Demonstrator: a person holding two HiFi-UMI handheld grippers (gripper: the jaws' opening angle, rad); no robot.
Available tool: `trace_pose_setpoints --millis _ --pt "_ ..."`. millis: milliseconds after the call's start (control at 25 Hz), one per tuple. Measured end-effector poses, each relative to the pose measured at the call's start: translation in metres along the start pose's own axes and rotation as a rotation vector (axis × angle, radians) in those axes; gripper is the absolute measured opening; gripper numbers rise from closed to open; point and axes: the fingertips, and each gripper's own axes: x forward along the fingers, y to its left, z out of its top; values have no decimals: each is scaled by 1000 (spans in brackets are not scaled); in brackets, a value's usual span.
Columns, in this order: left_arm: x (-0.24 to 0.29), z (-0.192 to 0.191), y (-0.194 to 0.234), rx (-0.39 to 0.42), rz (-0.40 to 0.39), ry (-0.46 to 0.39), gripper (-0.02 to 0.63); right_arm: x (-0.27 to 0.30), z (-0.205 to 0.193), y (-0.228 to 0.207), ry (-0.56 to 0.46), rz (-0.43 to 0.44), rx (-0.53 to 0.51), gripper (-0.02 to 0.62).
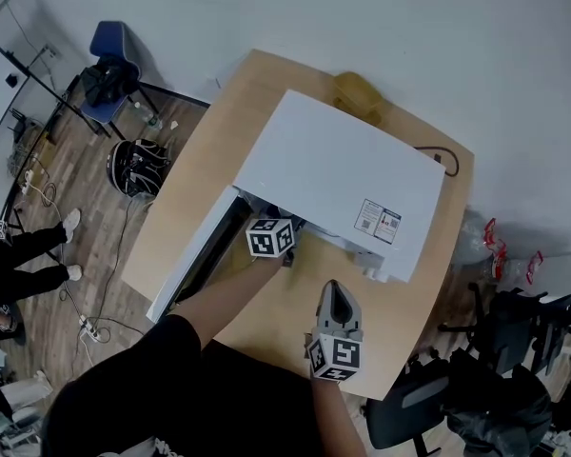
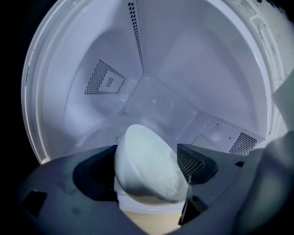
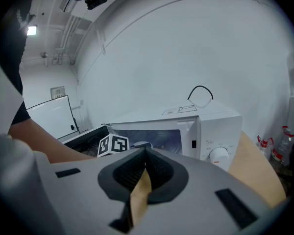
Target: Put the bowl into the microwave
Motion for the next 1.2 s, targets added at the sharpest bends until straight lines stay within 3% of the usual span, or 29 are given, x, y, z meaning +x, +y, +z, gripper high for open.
trace_pose_setpoints --millis 400,600,760,1200 --pt "-6 6 5 10 -54 -22 367 -5 5 2 -22 12 0 60" --pt "-12 13 12 -14 -30 -32 368 -7 5 12 -20 29 2 60" --pt "-23 16 9 2 -55 -32 368 -10 4 18 -19 30 3 60" --pt "-59 -8 -1 60 -68 51 368 -21 2 29 -27 -3 -13 60"
